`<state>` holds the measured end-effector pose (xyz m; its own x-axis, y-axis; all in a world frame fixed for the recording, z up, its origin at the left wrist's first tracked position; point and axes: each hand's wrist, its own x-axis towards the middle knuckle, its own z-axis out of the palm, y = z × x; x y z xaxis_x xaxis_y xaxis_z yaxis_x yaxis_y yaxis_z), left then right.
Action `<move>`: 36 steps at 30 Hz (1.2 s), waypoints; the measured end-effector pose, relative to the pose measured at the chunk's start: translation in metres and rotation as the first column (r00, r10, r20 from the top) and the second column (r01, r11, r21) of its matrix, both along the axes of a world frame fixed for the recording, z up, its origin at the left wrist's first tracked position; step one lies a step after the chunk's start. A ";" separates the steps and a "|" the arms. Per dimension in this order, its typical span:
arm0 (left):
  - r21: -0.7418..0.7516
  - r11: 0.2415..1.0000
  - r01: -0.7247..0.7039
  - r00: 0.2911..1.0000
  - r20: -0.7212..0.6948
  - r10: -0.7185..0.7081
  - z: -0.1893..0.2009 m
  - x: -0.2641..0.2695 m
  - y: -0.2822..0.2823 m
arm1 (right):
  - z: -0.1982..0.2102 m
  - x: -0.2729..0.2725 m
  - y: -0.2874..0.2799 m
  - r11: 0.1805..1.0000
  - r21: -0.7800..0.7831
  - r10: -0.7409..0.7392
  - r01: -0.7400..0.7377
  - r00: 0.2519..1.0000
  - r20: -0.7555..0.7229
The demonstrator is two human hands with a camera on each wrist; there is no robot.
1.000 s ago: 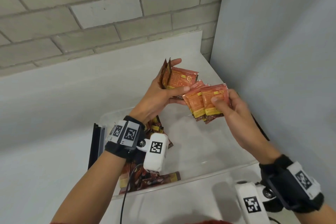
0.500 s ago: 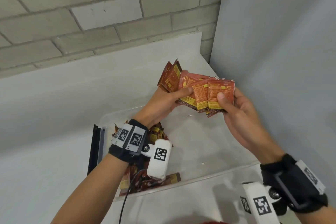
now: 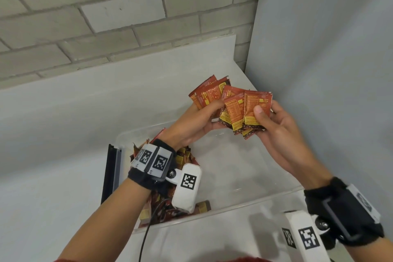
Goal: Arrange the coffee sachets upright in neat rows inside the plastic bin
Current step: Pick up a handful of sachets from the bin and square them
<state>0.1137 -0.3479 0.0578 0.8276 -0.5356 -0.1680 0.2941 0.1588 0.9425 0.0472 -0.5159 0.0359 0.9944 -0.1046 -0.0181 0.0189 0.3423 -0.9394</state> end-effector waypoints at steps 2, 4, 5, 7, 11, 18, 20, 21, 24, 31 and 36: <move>0.014 1.000 -0.025 0.999 0.030 0.025 -0.001 0.000 0.000 | -0.002 0.000 -0.001 1.000 -0.011 -0.013 0.012 1.000 -0.008; 0.042 0.997 -0.059 0.995 0.079 0.056 -0.002 0.001 0.000 | -0.003 0.000 -0.002 0.999 -0.024 -0.025 0.024 1.000 -0.018; 0.049 0.996 -0.081 0.993 0.092 0.076 -0.003 0.002 0.000 | -0.004 0.000 -0.002 0.999 -0.026 -0.033 0.032 0.999 -0.019; 0.036 0.992 -0.122 0.989 0.088 0.119 -0.003 0.004 0.003 | -0.004 0.000 -0.003 0.998 -0.009 -0.060 0.060 0.998 -0.008; 0.034 0.993 -0.109 0.989 0.102 0.105 0.001 0.007 0.010 | -0.003 0.000 -0.004 0.995 0.004 -0.104 0.104 0.993 0.053; 0.099 0.993 -0.059 0.987 0.156 0.043 0.003 0.003 0.010 | -0.003 -0.001 -0.004 0.994 -0.069 -0.082 0.086 0.995 0.059; 0.117 0.992 -0.045 0.991 0.130 0.030 0.002 0.002 0.008 | -0.003 -0.002 -0.002 0.998 -0.048 -0.025 0.027 0.999 0.038; 0.120 0.992 -0.026 0.993 0.113 0.013 0.002 0.001 0.007 | -0.004 -0.003 -0.001 1.000 -0.027 0.007 -0.006 1.000 0.028; 0.149 0.989 0.017 0.996 0.085 -0.030 0.003 -0.001 0.005 | -0.002 -0.004 0.001 1.000 -0.001 0.019 -0.019 0.999 0.044; 0.247 0.967 0.069 0.982 0.152 -0.109 0.012 0.006 0.017 | 0.005 -0.003 -0.001 0.993 -0.019 -0.113 0.117 0.985 0.129; 0.372 0.918 0.136 0.955 0.197 -0.222 0.028 0.007 0.026 | 0.010 -0.003 -0.002 0.985 0.101 -0.151 0.138 0.979 0.138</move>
